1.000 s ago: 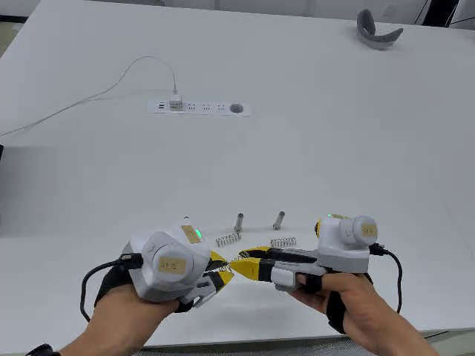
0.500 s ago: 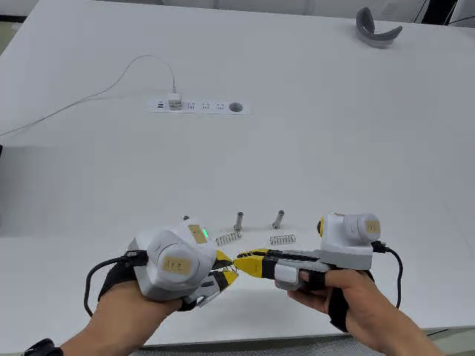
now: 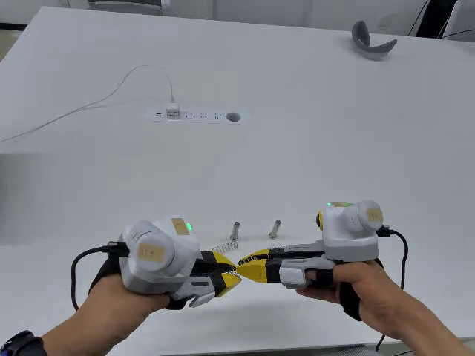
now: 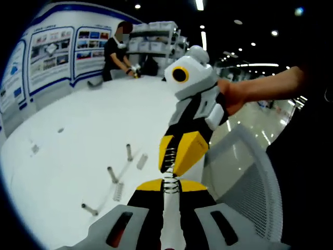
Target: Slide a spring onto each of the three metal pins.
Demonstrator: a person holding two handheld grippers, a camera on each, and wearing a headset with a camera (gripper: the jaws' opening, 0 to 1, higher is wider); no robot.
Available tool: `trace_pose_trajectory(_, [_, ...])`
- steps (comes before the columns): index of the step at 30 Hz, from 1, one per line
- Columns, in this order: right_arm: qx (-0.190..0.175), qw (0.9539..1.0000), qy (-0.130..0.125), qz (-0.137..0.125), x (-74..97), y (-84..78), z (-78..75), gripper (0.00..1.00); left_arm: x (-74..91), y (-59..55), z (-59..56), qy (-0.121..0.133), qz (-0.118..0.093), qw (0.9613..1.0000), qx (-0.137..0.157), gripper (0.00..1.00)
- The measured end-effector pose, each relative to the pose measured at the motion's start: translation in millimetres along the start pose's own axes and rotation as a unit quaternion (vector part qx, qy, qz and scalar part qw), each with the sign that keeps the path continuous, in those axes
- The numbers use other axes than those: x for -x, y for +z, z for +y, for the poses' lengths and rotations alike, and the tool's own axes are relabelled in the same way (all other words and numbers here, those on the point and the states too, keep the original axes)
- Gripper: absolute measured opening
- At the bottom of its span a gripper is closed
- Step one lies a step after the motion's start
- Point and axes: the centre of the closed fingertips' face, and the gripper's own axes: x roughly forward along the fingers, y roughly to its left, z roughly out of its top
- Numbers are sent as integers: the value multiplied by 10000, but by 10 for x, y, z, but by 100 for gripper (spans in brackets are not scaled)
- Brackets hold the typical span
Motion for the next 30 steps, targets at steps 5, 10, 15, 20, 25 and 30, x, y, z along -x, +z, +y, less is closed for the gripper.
trace_pose_trajectory(5, [554, 9976, -12, 425, 1, 46, 55, 12, 6, 53, -19, -165, -54, 9998, -48, 9])
trace_pose_trajectory(10, [1026, 9904, 36, 924, 0, 24, 112, 12, 11, 63, -69, -350, -79, 9993, -39, 9])
trace_pose_trajectory(15, [1423, 9806, 109, 1342, -16, 6, 163, 13, 23, 67, -117, -482, -125, 9987, -48, 9])
trace_pose_trajectory(20, [1662, 9717, 122, 1674, -52, -40, 162, 13, 41, 24, -115, -502, -106, 9987, -45, 9])
trace_pose_trajectory(25, [1728, 9693, 241, 1733, -115, -54, 213, 13, 59, -58, -162, -613, 14, 9981, -23, 9])
trace_pose_trajectory(30, [1766, 9646, 378, 1920, -181, -151, 243, 13, 83, -150, -189, -662, 158, 9976, -119, 9])
